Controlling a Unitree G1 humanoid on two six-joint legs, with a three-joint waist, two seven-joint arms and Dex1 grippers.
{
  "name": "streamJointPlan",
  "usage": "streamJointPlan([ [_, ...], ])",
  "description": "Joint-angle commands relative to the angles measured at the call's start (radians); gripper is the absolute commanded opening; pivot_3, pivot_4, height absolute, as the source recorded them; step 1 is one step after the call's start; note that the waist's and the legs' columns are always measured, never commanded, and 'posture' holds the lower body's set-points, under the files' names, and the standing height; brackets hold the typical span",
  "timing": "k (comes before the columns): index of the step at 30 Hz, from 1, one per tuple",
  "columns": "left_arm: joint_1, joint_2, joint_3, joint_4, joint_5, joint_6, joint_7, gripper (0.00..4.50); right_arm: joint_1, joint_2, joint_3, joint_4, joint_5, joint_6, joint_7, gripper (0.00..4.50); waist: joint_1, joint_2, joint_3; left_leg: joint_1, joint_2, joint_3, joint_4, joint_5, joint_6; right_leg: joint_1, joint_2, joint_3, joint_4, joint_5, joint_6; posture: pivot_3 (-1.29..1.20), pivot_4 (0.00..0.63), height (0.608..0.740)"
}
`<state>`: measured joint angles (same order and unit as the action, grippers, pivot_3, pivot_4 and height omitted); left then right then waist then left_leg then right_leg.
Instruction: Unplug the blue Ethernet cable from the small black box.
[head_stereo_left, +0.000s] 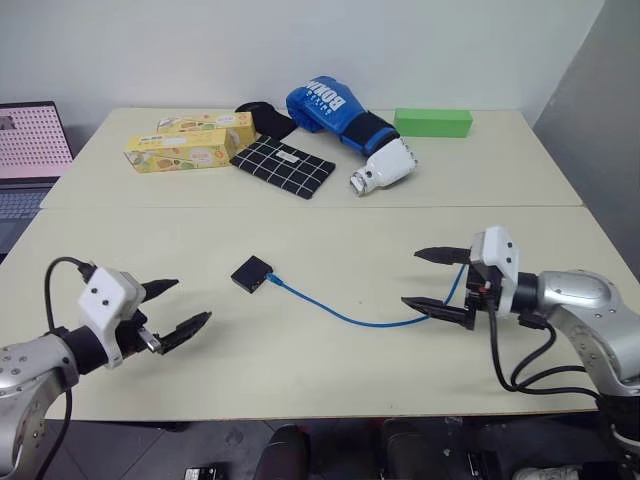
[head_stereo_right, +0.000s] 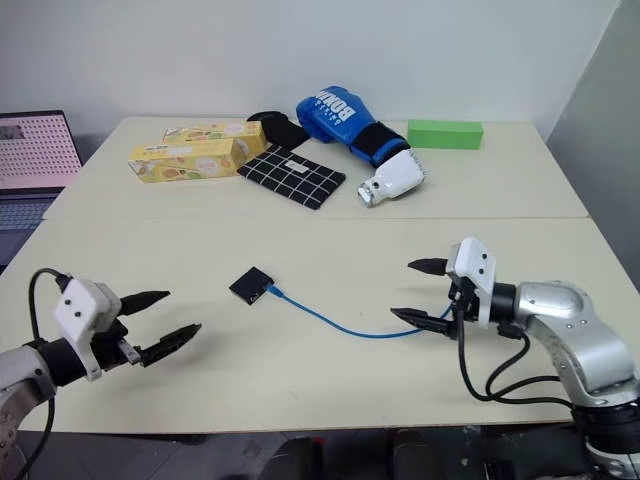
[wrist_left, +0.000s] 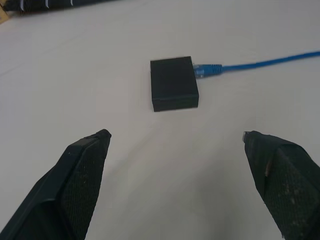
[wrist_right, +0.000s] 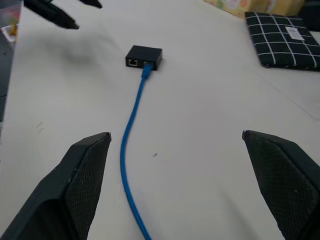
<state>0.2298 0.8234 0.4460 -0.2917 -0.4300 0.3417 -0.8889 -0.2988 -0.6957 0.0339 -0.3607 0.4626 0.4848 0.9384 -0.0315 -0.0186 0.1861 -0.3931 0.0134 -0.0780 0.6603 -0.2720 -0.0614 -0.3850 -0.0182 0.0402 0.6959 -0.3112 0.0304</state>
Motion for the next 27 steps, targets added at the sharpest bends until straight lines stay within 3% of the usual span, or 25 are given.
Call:
streamJointPlan([
  [1, -0.032, 0.002, 0.031, 0.009, -0.042, -0.022, -0.036, 4.50, -0.067, 0.086, 0.086, 0.040, -0.086, -0.058, -0.066, 4.47, -0.001, 0.000, 0.000, 0.000, 0.000, 0.000, 0.000, 0.000, 0.000, 0.000, 0.000, 0.000, 0.000, 0.000, 0.000, 0.00, 0.150, 0.740],
  [11, -0.012, 0.172, 0.037, 0.061, -0.105, 0.057, -0.281, 4.50, -0.276, 0.460, 0.362, 0.427, -0.353, -0.175, -0.230, 4.47, -0.010, 0.001, 0.000, -0.001, 0.000, 0.000, -0.001, 0.000, 0.000, -0.003, 0.002, 0.000, 0.002, -0.001, -0.002, 0.00, 0.150, 0.740],
  [17, -0.050, 0.214, 0.045, 0.078, -0.111, 0.080, -0.320, 4.50, -0.382, 0.653, 0.394, 0.687, -0.418, -0.208, -0.308, 4.47, -0.011, 0.001, 0.000, -0.001, 0.000, -0.001, -0.001, 0.000, 0.000, -0.003, 0.004, 0.000, 0.002, -0.001, -0.002, 0.00, 0.150, 0.740],
  [22, -0.071, 0.207, 0.040, 0.082, -0.091, 0.067, -0.309, 4.50, -0.423, 0.723, 0.387, 0.840, -0.467, -0.261, -0.358, 4.47, -0.011, 0.001, 0.001, -0.001, -0.001, -0.001, -0.001, 0.000, 0.000, -0.004, 0.004, 0.000, 0.002, -0.001, -0.002, 0.00, 0.150, 0.740],
  [25, -0.074, 0.200, 0.034, 0.077, -0.082, 0.064, -0.297, 4.50, -0.435, 0.751, 0.380, 0.890, -0.478, -0.269, -0.373, 3.99, -0.020, 0.001, 0.001, -0.001, -0.001, -0.001, -0.001, 0.000, 0.000, -0.004, 0.004, 0.000, 0.002, -0.001, -0.002, 0.00, 0.150, 0.740],
  [27, -0.079, 0.194, 0.033, 0.080, -0.078, 0.062, -0.284, 4.50, -0.436, 0.765, 0.381, 0.902, -0.487, -0.276, -0.374, 3.35, -0.024, 0.001, 0.001, 0.000, -0.001, -0.001, -0.001, 0.000, 0.000, -0.004, 0.005, 0.000, 0.003, -0.001, -0.002, 0.00, 0.150, 0.740],
])
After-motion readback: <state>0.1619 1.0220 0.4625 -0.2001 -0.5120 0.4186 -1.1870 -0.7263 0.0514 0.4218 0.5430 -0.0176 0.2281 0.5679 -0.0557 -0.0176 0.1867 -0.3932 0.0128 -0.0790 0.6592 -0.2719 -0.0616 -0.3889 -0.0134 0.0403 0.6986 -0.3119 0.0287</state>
